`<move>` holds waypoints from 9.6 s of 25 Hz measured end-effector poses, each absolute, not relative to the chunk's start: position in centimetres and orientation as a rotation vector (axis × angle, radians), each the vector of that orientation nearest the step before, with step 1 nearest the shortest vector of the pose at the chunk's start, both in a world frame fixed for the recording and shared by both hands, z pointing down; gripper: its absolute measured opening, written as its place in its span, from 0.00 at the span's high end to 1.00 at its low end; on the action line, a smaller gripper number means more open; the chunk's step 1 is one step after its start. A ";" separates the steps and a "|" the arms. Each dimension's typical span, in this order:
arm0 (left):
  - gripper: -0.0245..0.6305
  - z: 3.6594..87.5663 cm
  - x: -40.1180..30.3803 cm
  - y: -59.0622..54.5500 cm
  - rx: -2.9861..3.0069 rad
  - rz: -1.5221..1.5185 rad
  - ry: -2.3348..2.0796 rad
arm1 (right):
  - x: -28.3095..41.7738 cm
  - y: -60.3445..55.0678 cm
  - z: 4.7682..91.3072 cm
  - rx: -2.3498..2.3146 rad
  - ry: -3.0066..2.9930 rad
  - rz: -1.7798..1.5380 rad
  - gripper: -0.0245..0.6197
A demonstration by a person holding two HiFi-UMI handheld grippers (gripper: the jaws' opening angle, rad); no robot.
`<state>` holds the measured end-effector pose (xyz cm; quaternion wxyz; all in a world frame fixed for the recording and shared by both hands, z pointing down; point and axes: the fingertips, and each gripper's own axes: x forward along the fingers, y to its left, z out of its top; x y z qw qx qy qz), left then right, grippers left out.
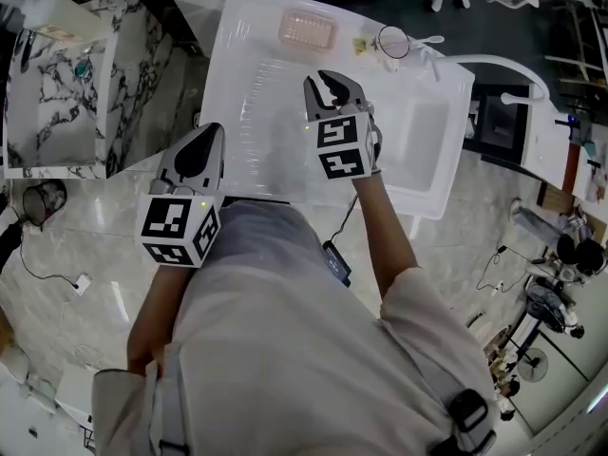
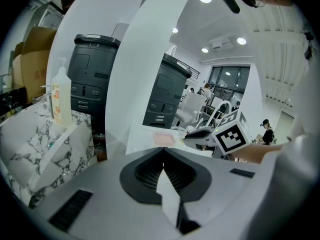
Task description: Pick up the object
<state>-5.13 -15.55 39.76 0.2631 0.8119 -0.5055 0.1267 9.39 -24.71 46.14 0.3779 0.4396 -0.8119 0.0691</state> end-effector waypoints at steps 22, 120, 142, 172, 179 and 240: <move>0.96 40.9 -5.8 -16.5 2.155 0.354 -1.326 | 9.9 -28.1 50.8 1.053 -1.936 0.078 0.85; 0.96 41.5 -6.4 -15.3 2.116 0.310 -1.311 | 10.3 -31.4 57.4 0.829 -1.571 -0.419 0.83; 0.96 41.2 -4.2 -14.4 2.145 0.294 -1.284 | 10.9 -28.3 56.8 0.850 -1.655 -0.250 0.83; 0.96 41.9 -4.2 -12.2 2.130 0.273 -1.267 | 11.3 -23.5 55.7 0.962 -1.769 0.068 0.83; 0.96 42.1 -3.8 -11.5 2.124 0.265 -1.259 | 11.4 -22.2 55.0 0.984 -1.796 0.127 0.83; 0.96 44.0 -3.9 -10.0 2.083 0.370 -1.337 | 13.4 -13.2 48.5 1.234 -2.066 0.660 0.83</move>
